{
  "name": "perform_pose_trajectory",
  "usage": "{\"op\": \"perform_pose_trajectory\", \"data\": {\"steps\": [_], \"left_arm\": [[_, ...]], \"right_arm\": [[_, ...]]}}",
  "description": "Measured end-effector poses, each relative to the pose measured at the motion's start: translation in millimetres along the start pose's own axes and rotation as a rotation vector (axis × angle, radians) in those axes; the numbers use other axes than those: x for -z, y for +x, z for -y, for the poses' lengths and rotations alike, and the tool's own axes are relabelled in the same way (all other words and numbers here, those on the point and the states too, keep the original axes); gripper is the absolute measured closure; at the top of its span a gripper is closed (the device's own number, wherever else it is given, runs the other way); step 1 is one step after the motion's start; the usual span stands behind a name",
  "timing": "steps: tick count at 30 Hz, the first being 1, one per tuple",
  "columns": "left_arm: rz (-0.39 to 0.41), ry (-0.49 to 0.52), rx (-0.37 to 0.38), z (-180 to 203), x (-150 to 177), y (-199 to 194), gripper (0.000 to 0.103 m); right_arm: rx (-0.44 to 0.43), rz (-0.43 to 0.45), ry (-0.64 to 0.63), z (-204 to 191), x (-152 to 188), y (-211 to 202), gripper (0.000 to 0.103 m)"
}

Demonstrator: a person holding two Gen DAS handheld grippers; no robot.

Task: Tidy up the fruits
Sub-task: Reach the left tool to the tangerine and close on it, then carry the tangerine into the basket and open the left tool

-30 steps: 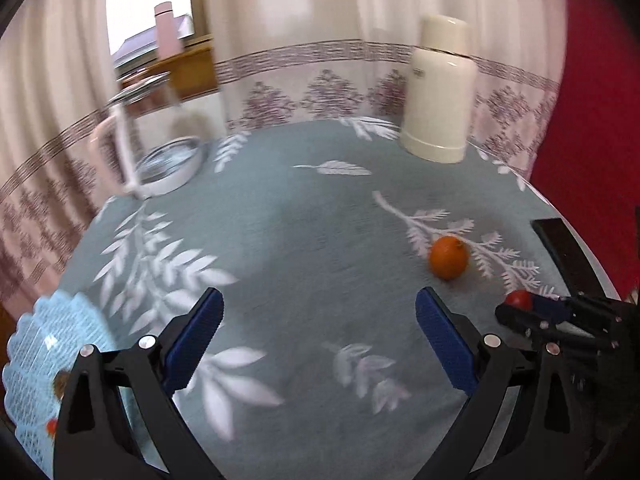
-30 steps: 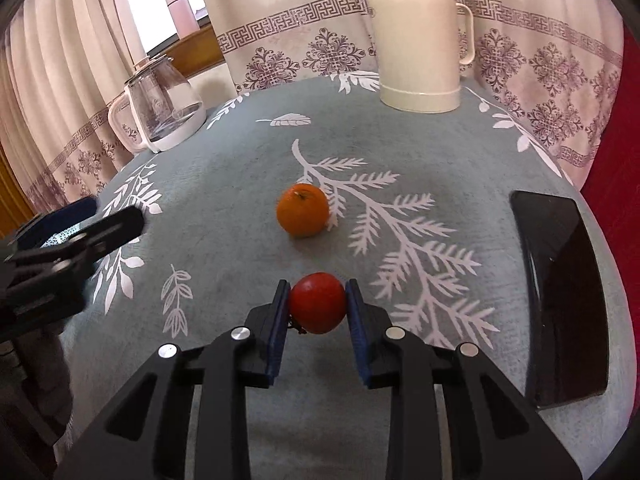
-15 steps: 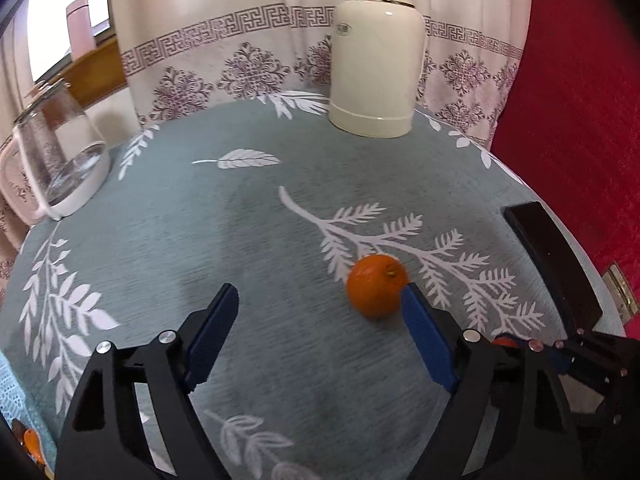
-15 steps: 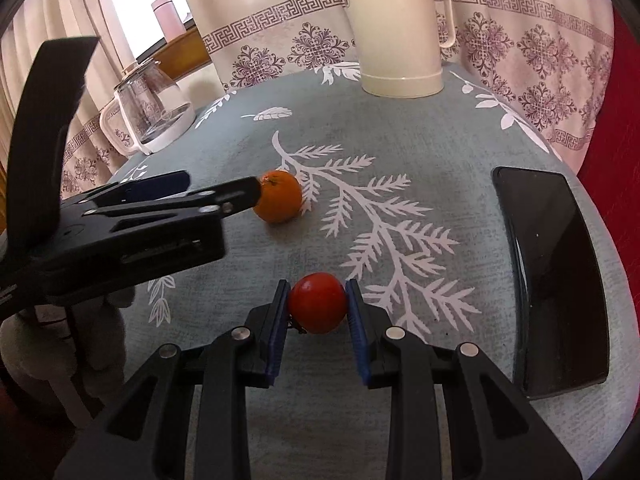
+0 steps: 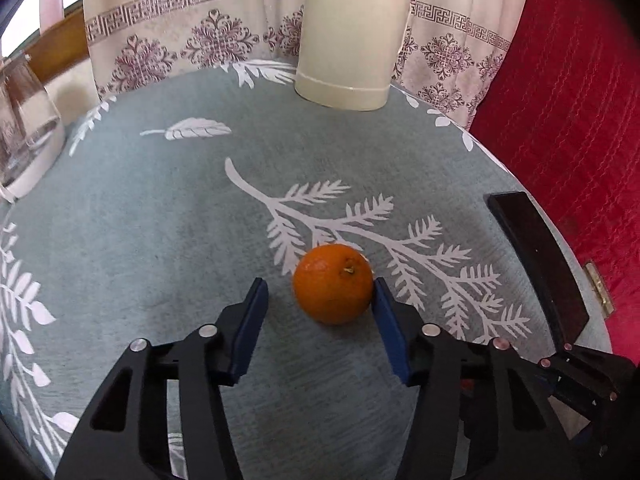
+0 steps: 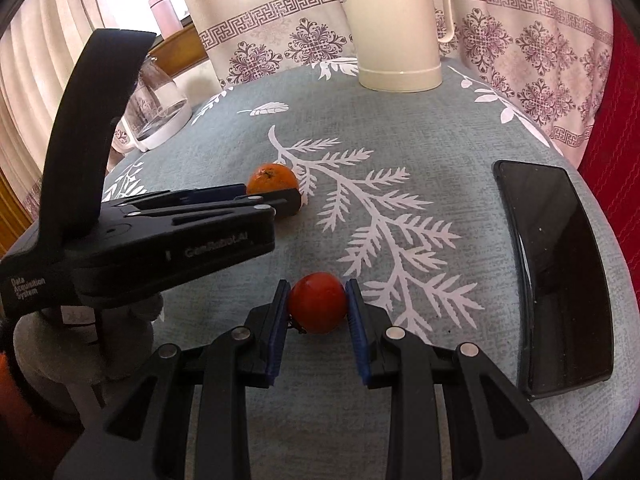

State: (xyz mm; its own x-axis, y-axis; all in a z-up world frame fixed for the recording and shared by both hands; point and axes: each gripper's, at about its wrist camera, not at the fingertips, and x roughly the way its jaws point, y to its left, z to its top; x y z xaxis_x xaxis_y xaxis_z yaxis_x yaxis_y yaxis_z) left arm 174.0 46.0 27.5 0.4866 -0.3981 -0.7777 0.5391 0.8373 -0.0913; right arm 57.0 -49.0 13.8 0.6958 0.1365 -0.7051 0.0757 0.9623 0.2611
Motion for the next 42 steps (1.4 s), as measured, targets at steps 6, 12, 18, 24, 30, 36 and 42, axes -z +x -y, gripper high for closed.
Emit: {"op": "perform_pose_trajectory", "data": {"steps": [6, 12, 18, 24, 30, 36, 42], "left_arm": [[0.008, -0.009, 0.024, 0, 1, -2, 0.062], [0.033, -0.007, -0.043, -2, 3, -10, 0.062], [0.084, -0.009, -0.129, -5, 5, -30, 0.062], [0.12, -0.023, -0.187, -10, 12, -51, 0.062], [0.141, -0.042, -0.225, -16, 20, -68, 0.062], [0.147, -0.064, -0.238, -20, 29, -79, 0.062], [0.143, -0.098, -0.252, -29, 42, -90, 0.062]], "right_arm": [[-0.001, -0.001, 0.001, 0, 0, 0, 0.075], [-0.002, 0.0, 0.002, -1, 0, 0, 0.075], [-0.001, 0.001, 0.0, 0, 0, 0, 0.075], [-0.001, 0.008, -0.001, -1, -1, -1, 0.075], [0.002, 0.016, -0.005, -2, 0, -2, 0.075], [0.002, 0.018, -0.006, -2, 0, -3, 0.075], [0.001, 0.019, -0.007, -2, 0, -3, 0.075]]}}
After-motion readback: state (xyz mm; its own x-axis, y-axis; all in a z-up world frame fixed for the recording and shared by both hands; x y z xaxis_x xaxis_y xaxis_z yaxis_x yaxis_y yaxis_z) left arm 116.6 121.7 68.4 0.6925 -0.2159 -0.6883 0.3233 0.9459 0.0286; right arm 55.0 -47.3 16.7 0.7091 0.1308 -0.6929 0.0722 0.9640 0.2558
